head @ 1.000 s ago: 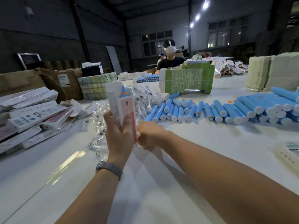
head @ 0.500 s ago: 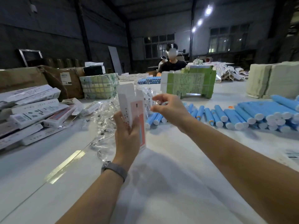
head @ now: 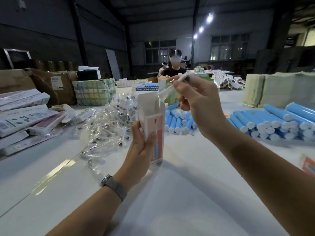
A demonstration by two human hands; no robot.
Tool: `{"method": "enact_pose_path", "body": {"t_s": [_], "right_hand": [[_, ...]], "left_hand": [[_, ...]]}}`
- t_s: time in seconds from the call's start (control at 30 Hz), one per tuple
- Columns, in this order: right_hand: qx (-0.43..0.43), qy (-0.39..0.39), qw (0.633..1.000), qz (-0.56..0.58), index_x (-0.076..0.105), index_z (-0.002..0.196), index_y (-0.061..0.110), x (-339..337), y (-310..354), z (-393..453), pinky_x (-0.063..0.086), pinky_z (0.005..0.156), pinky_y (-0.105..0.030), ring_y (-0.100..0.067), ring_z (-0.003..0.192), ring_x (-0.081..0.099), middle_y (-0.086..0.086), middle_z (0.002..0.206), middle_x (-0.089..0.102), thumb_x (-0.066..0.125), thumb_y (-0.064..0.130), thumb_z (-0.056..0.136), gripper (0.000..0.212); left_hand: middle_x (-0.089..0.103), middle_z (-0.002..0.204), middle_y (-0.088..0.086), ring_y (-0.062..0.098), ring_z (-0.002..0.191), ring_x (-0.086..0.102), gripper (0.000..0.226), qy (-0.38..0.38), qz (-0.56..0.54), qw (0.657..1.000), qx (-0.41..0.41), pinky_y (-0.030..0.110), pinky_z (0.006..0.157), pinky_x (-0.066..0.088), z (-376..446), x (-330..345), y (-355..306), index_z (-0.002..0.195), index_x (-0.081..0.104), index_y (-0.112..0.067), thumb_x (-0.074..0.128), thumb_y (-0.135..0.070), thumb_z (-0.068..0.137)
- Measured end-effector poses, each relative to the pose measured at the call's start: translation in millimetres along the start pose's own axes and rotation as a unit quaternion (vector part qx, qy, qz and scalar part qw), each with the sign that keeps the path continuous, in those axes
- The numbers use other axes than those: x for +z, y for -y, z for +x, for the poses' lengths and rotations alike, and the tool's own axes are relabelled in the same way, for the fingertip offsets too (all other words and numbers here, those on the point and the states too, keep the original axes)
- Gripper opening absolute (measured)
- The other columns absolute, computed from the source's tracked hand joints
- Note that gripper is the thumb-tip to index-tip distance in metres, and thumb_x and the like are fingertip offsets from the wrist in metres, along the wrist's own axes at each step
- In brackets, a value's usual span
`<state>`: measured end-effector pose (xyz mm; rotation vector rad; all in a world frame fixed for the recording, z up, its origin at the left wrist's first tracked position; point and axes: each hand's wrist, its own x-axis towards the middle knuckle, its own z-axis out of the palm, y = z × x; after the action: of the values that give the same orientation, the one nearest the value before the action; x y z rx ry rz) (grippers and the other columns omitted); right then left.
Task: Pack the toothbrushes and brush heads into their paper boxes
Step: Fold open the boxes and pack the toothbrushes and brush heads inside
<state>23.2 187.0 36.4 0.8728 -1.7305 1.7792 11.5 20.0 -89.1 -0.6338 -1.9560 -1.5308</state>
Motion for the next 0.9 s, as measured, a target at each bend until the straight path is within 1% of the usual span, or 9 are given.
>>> {"method": "enact_pose_path", "body": {"t_s": [0.17, 0.27, 0.37, 0.47, 0.53, 0.6, 0.73, 0.83, 0.9], "right_hand": [[-0.023, 0.03, 0.999, -0.004, 0.072, 0.091, 0.019, 2, 5, 1, 0.038, 0.05, -0.018, -0.007, 0.056, 0.044, 0.019, 0.059, 0.055, 0.059, 0.018, 0.09, 0.014], [-0.056, 0.031, 0.998, -0.015, 0.072, 0.091, 0.015, 3, 6, 0, 0.036, 0.05, -0.019, -0.009, 0.053, 0.042, 0.011, 0.058, 0.054, 0.057, 0.016, 0.088, 0.015], [-0.072, 0.025, 0.996, -0.052, 0.07, 0.085, 0.017, 5, 3, -3, 0.035, 0.048, -0.016, -0.005, 0.049, 0.042, 0.003, 0.061, 0.056, 0.056, 0.01, 0.087, 0.015], [-0.042, 0.049, 0.992, -0.107, 0.065, 0.093, 0.019, 8, -3, -6, 0.038, 0.048, -0.016, -0.002, 0.048, 0.046, 0.008, 0.059, 0.057, 0.061, 0.003, 0.088, 0.017], [-0.039, 0.057, 0.987, -0.146, 0.054, 0.102, 0.026, 10, -5, -9, 0.043, 0.05, -0.024, -0.008, 0.049, 0.048, 0.001, 0.061, 0.061, 0.064, 0.006, 0.086, 0.027], [-0.057, 0.057, 0.982, -0.168, 0.043, 0.105, 0.028, 11, -6, -10, 0.042, 0.05, -0.024, -0.007, 0.048, 0.047, -0.002, 0.064, 0.063, 0.066, 0.009, 0.086, 0.035], [-0.104, 0.044, 0.967, -0.227, 0.044, 0.1, 0.026, 11, -6, -10, 0.039, 0.05, -0.015, -0.005, 0.047, 0.048, 0.01, 0.064, 0.061, 0.07, 0.014, 0.088, 0.031], [-0.114, 0.039, 0.966, -0.229, 0.049, 0.096, 0.027, 9, -4, -9, 0.043, 0.051, -0.017, -0.009, 0.052, 0.054, 0.009, 0.066, 0.064, 0.071, 0.017, 0.088, 0.026], [-0.134, 0.032, 0.966, -0.22, 0.051, 0.095, 0.027, 9, -2, -9, 0.04, 0.051, -0.011, -0.006, 0.055, 0.056, 0.011, 0.066, 0.063, 0.073, 0.018, 0.087, 0.025]], "left_hand": [[0.055, 0.092, -0.041, -0.01, 0.086, 0.059, 0.025, 0.016, 0.012, 1.0, 0.008, 0.008, 0.072, 0.049, -3, 2, -6, 0.118, 0.033, -0.043, 0.043, -0.029, 0.1], [0.057, 0.097, -0.037, -0.007, 0.089, 0.061, 0.035, 0.019, 0.025, 0.999, 0.008, 0.009, 0.074, 0.049, -3, 3, -11, 0.111, 0.033, -0.062, 0.043, -0.03, 0.099], [0.058, 0.101, -0.036, -0.004, 0.092, 0.063, 0.034, 0.02, 0.031, 0.999, 0.004, 0.012, 0.075, 0.051, -3, 3, -12, 0.109, 0.033, -0.065, 0.044, -0.035, 0.099], [0.06, 0.105, -0.03, 0.0, 0.093, 0.064, 0.025, 0.012, 0.025, 1.0, 0.006, 0.022, 0.08, 0.055, -4, 4, -10, 0.111, 0.034, -0.061, 0.046, -0.044, 0.098], [0.059, 0.106, -0.027, 0.005, 0.095, 0.064, 0.022, 0.016, 0.02, 1.0, 0.0, 0.037, 0.084, 0.058, -5, 3, -8, 0.114, 0.034, -0.056, 0.046, -0.05, 0.096], [0.058, 0.105, -0.027, 0.007, 0.094, 0.064, 0.022, 0.02, 0.022, 1.0, -0.001, 0.047, 0.084, 0.058, -5, 3, -8, 0.113, 0.034, -0.054, 0.046, -0.055, 0.094], [0.057, 0.103, -0.03, 0.005, 0.093, 0.062, 0.023, 0.01, 0.038, 0.999, 0.003, 0.047, 0.083, 0.057, -5, 4, -8, 0.113, 0.033, -0.054, 0.045, -0.058, 0.093], [0.057, 0.103, -0.031, 0.004, 0.093, 0.062, 0.023, 0.015, 0.043, 0.999, 0.004, 0.042, 0.08, 0.058, -6, 4, -9, 0.112, 0.031, -0.053, 0.044, -0.057, 0.093], [0.056, 0.107, -0.029, 0.008, 0.095, 0.062, 0.024, 0.025, 0.046, 0.999, 0.004, 0.046, 0.079, 0.059, -8, 4, -10, 0.112, 0.031, -0.05, 0.044, -0.058, 0.094]]}}
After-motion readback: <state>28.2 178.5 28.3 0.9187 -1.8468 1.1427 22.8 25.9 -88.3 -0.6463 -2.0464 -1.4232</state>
